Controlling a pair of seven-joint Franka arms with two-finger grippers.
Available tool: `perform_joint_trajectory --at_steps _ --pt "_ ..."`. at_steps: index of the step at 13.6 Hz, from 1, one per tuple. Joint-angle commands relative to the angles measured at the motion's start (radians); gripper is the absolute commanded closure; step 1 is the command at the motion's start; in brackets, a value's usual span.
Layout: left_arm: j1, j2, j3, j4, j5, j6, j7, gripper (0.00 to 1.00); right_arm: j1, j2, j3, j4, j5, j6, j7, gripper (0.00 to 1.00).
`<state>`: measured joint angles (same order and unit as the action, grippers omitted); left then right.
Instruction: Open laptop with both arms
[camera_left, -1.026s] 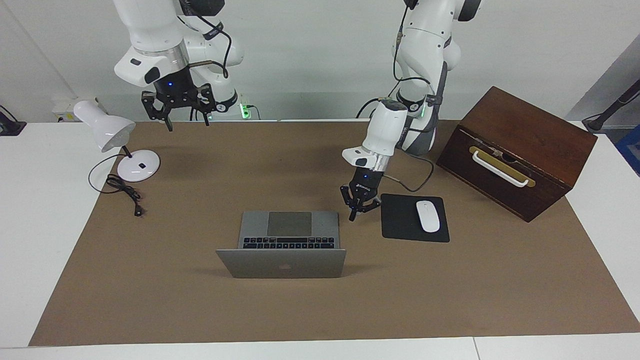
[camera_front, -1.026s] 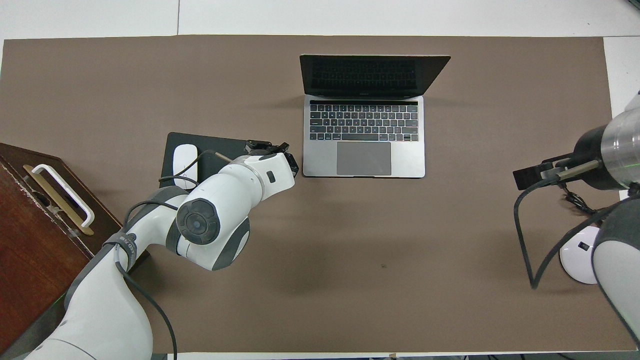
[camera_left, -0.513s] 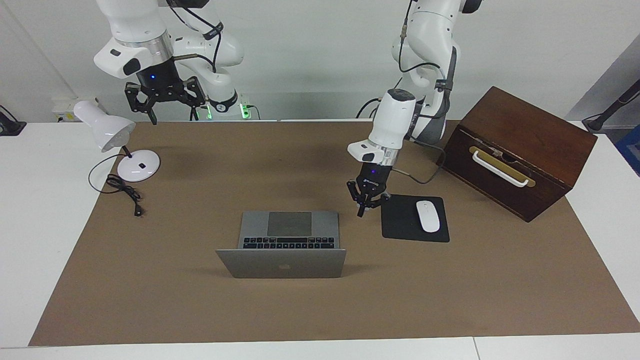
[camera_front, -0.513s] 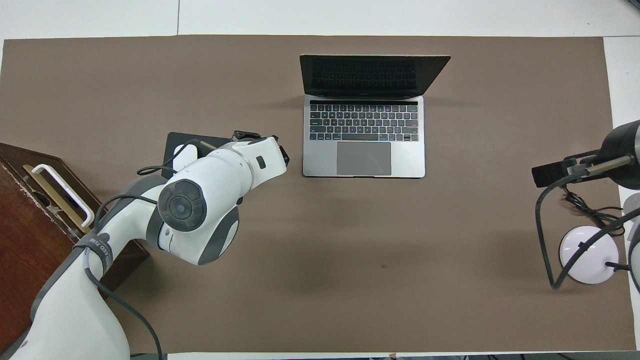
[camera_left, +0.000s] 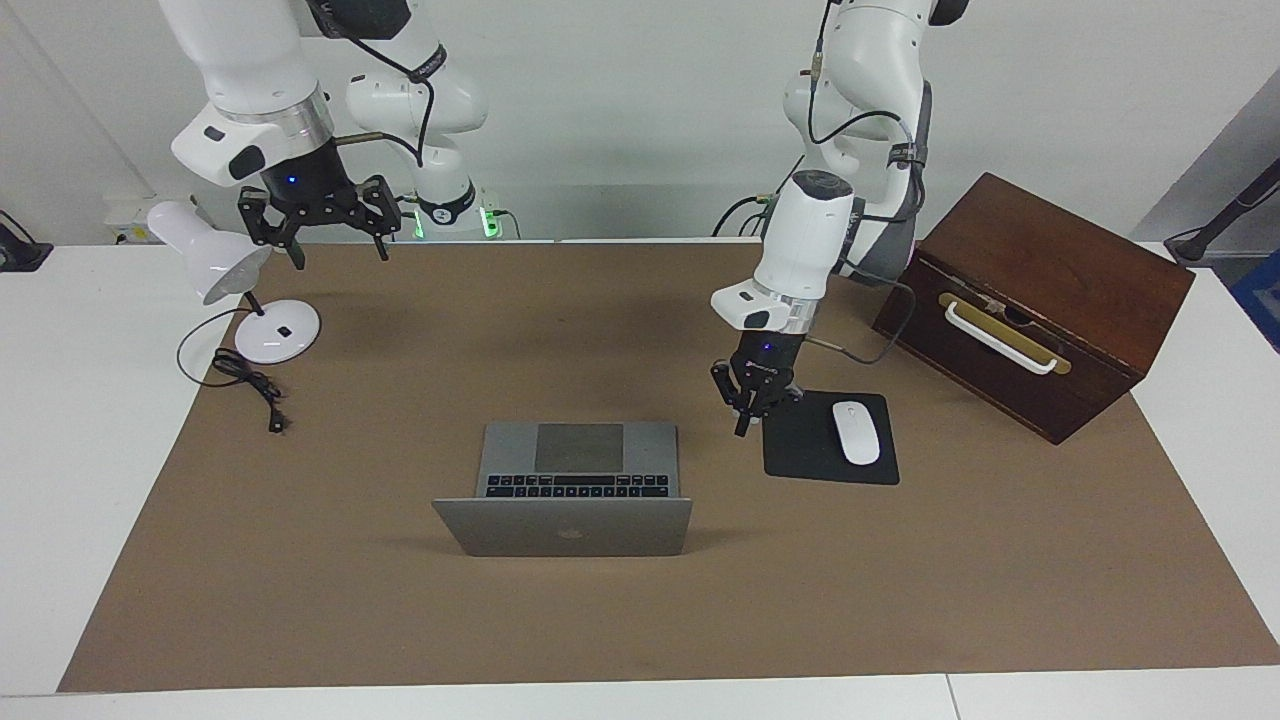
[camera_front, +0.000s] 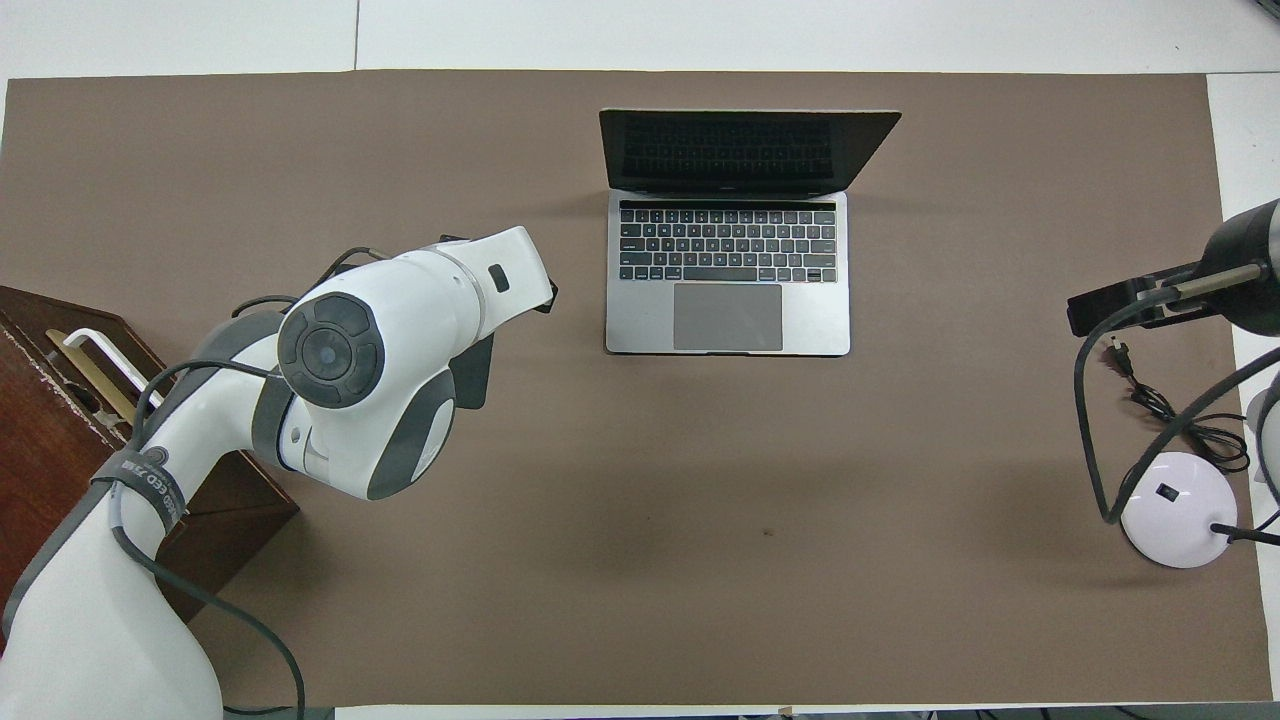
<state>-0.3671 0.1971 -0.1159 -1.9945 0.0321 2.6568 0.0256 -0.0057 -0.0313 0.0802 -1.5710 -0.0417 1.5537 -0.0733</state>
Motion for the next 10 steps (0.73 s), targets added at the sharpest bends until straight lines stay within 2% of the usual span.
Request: perform_joint_trajectory --at_steps 1,5,10 --pt "0.033 -0.022 -0.011 0.040 -0.012 -0.093 0.001 1.00 0.003 0.033 -0.019 0.049 0.025 -0.018 0.015 0.00" --pt "0.068 -0.027 -0.011 0.095 -0.020 -0.181 0.026 1.00 0.006 0.031 -0.020 0.045 0.025 -0.044 0.017 0.00" --pt "0.140 -0.033 -0.010 0.218 -0.110 -0.365 0.171 1.00 0.023 0.031 -0.020 0.042 0.011 -0.030 0.009 0.00"
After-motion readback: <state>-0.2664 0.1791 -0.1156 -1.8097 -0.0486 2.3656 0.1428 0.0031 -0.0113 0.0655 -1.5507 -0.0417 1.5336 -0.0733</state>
